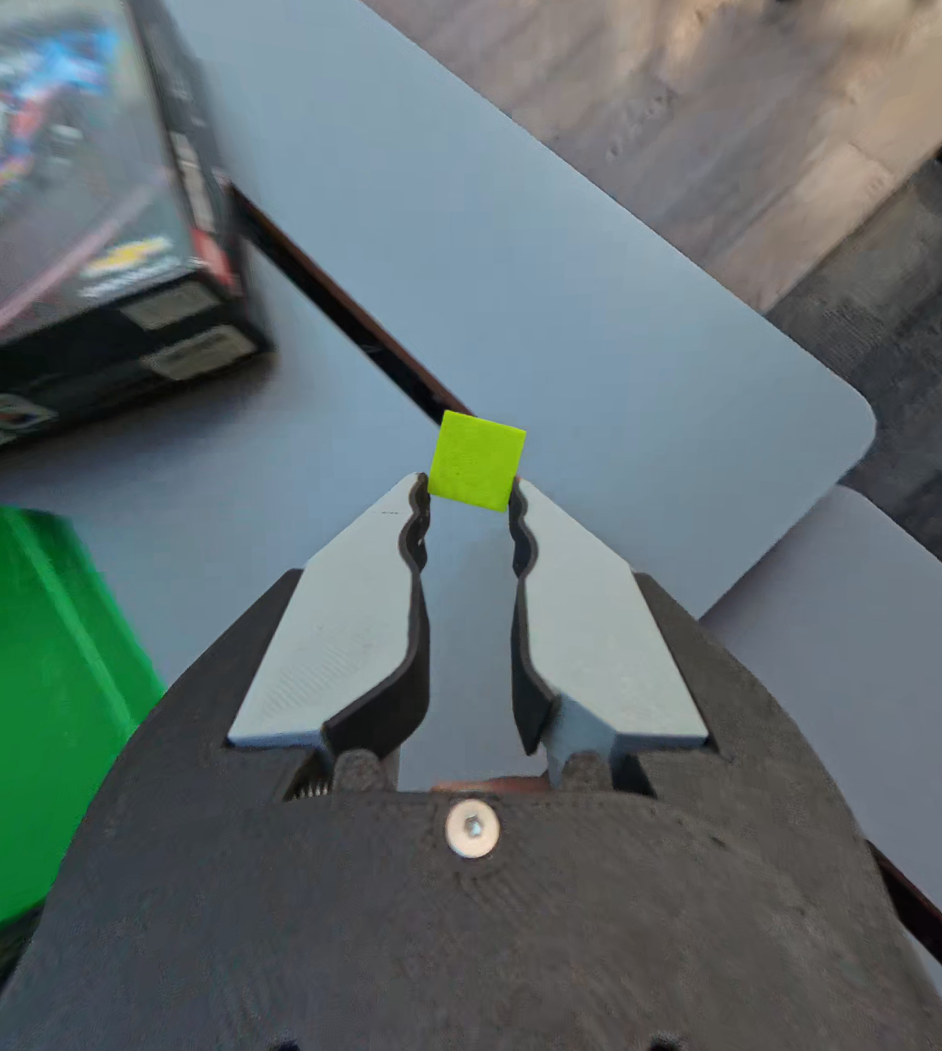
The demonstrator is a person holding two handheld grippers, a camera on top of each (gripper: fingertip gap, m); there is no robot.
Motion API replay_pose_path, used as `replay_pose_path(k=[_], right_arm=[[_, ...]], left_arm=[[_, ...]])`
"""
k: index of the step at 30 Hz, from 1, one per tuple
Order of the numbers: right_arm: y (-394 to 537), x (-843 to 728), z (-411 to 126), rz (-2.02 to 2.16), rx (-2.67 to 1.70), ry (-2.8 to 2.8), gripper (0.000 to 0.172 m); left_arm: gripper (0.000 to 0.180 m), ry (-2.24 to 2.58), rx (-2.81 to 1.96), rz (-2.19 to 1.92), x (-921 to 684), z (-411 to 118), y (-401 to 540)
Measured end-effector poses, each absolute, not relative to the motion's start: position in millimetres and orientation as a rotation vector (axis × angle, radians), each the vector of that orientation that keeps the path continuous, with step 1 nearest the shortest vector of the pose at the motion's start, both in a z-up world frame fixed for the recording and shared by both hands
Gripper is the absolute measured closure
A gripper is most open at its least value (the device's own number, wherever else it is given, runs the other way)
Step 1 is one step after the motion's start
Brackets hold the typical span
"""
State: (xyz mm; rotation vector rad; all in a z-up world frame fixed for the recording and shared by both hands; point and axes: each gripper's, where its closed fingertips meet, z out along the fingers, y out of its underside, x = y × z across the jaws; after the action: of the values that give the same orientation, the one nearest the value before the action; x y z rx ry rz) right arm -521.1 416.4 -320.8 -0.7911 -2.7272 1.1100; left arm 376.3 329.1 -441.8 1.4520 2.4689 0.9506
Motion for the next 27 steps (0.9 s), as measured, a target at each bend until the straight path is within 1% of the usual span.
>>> replay_pose_path(k=[4,7,10,13,15,21,27], right_arm=[[409.4,-434.1,-238.1,1.178,-0.516,-2.864,0.146],[403.9,-360.9,-183.9,1.119,-0.247,-2.990,0.146],[396.1,-286.4,-156.5,0.976,0.025,-3.128,0.146],[392.2,-236.6,-159.0,0.742,0.240,-3.147,0.146],[386.5,-212.2,-165.1,0.681,0.299,-3.152,0.146],[382.0,-176.8,-193.3,0.502,0.295,-3.188,0.146],[378.9,-173.0,-217.1,0.439,0.275,-3.189,0.145]], left_arm=[[0.180,2.435,1.511,0.948,368.5,-450.3,313.1],[0.180,2.392,1.593,0.937,355.9,-460.4,298.9],[0.180,2.385,1.668,0.918,338.0,-470.6,285.7],[0.180,2.369,1.738,0.893,324.9,-479.5,273.4],[0.180,2.379,1.760,0.872,319.5,-485.0,266.5],[0.180,2.430,1.722,0.879,335.1,-495.9,259.9],[0.180,2.458,1.647,0.911,362.8,-498.0,255.7]])
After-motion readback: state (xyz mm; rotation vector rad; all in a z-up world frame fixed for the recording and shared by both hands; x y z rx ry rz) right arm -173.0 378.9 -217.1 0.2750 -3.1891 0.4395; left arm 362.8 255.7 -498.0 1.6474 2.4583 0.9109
